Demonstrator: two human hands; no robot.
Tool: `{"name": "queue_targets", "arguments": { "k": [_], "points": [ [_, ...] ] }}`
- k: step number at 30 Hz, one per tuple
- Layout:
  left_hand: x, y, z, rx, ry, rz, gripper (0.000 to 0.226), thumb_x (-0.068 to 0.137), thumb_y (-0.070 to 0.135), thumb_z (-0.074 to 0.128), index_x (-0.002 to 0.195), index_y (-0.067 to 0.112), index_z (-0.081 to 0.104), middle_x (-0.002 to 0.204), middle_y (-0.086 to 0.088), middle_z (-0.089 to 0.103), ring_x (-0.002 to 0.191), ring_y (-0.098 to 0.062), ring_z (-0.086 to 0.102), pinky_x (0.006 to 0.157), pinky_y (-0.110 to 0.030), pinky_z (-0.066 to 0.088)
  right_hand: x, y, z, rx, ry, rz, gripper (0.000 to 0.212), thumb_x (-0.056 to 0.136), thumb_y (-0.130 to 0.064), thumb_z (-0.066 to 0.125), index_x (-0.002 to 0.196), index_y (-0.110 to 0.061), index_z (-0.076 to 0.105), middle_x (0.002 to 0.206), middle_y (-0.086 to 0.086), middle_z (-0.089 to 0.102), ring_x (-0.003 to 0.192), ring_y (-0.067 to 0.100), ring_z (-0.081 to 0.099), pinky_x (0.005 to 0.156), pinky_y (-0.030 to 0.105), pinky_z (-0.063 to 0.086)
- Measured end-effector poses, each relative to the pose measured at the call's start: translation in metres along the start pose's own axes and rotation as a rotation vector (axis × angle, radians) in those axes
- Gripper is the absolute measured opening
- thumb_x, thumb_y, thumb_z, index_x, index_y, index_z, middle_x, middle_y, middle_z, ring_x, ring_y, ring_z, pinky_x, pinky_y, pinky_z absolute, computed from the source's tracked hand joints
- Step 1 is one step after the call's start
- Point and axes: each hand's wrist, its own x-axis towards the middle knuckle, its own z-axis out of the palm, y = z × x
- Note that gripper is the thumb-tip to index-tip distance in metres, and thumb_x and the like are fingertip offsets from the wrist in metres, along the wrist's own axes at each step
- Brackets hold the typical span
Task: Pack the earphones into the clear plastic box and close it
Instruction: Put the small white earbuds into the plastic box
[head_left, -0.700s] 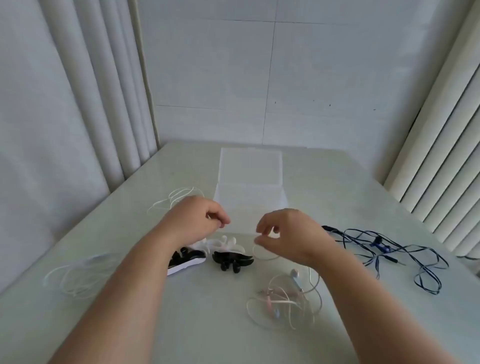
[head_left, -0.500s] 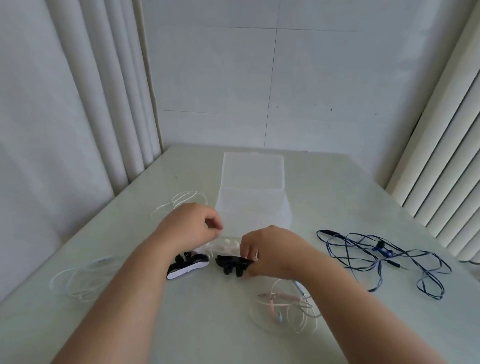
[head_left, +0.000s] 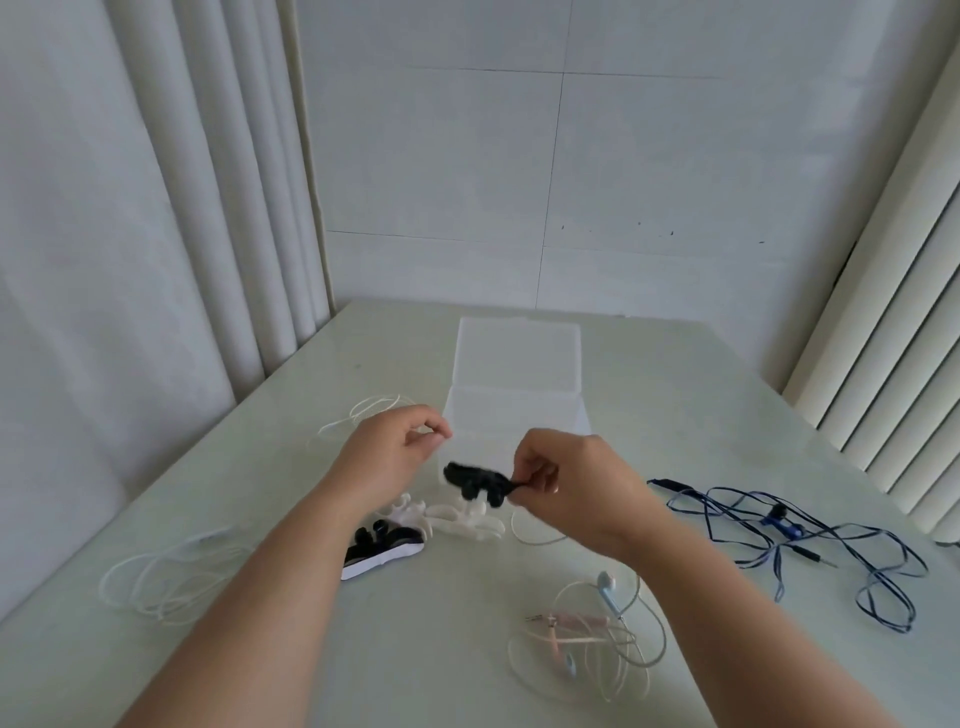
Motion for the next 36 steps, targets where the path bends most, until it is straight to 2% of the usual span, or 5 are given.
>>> {"name": "queue_targets", "arguments": {
  "k": [7, 17, 21, 30, 36],
  "points": [
    [0.000, -0.001, 0.000, -0.140, -0.009, -0.054, 0.024, 0.089, 0.021, 0.066, 0.079, 0.043, 0.068, 0.077, 0.002, 0.072, 0.079, -0.015, 0.071, 0.084, -0.038, 0.054, 0.039, -0.005, -0.008, 0.017, 0.250, 0.180, 0.010, 0.082, -0.018, 0.067, 0.081, -0.028, 0.066, 0.080, -0.011, 0.067, 0.074, 0.015, 0.064, 0.064, 0.029, 0.053],
    [0.000, -0.003, -0.002, -0.258, -0.018, -0.073, 0.025, 0.087, 0.018, 0.068, 0.081, 0.041, 0.074, 0.098, 0.004, 0.075, 0.085, -0.017, 0.072, 0.093, -0.041, 0.054, 0.096, -0.013, 0.019, -0.308, 0.035, 0.343, 0.014, 0.079, -0.013, 0.062, 0.084, -0.020, 0.072, 0.083, 0.002, 0.071, 0.077, 0.024, 0.068, 0.062, 0.029, 0.053],
    [0.000, -0.004, -0.002, -0.269, -0.035, -0.083, 0.031, 0.087, 0.013, 0.067, 0.082, 0.042, 0.075, 0.090, 0.006, 0.076, 0.083, -0.013, 0.072, 0.092, -0.039, 0.054, 0.093, -0.010, 0.026, -0.177, -0.050, 0.298, 0.020, 0.086, -0.013, 0.053, 0.084, -0.023, 0.071, 0.090, -0.002, 0.069, 0.077, 0.023, 0.064, 0.059, 0.026, 0.049],
    [-0.001, -0.001, -0.003, -0.252, -0.029, -0.100, 0.025, 0.086, 0.015, 0.069, 0.080, 0.039, 0.075, 0.081, 0.005, 0.076, 0.080, -0.013, 0.073, 0.089, -0.037, 0.055, 0.033, 0.004, 0.040, -0.069, 0.450, -0.212, 0.014, 0.083, -0.017, 0.059, 0.084, -0.021, 0.071, 0.068, -0.022, 0.055, 0.060, -0.005, 0.047, 0.060, 0.009, 0.035],
    [-0.006, 0.000, -0.002, -0.238, -0.011, -0.085, 0.025, 0.087, 0.017, 0.069, 0.081, 0.041, 0.073, 0.080, -0.001, 0.075, 0.080, -0.016, 0.072, 0.079, -0.031, 0.054, 0.021, -0.003, 0.034, -0.237, -0.114, -0.163, 0.022, 0.083, -0.037, 0.066, 0.103, -0.027, 0.067, 0.088, -0.014, 0.067, 0.070, 0.002, 0.051, 0.068, 0.023, 0.042]
  ]
}}
